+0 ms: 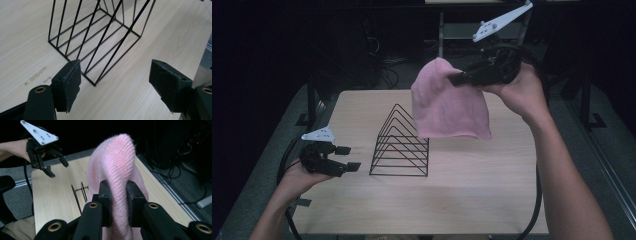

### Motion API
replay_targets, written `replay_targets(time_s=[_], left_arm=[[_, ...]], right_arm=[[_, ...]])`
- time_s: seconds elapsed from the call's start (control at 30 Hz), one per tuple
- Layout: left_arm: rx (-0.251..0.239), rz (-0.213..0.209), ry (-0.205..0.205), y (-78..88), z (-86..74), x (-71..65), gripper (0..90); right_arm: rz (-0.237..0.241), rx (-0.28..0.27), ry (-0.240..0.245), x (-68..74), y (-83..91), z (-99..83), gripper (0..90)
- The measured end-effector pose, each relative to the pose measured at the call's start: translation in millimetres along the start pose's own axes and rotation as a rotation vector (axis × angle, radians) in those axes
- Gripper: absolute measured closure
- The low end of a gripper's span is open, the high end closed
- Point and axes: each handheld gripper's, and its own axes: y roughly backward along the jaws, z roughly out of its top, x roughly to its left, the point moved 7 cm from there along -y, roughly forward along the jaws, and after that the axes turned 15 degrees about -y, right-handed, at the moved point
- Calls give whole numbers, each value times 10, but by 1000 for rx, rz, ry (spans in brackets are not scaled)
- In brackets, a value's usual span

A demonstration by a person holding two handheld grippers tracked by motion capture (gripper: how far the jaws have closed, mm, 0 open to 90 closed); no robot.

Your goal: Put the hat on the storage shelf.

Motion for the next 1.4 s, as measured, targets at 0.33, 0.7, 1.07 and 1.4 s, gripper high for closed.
replay_targets(time_s=[0.33,0.7,1.07,1.4], left_arm=[[-27,-25,-24,102,231,10,261],[-67,-93,-81,208,546,-32,283],[-138,-128,-57,309,740,57,400],[-175,-161,-3,265,719,158,377]], right_arm=[[42,8,34,169,-188,230,765],[82,-3,72,371,-351,463,765],[133,-4,108,581,-614,609,765],[156,-11,139,716,-801,684,766]])
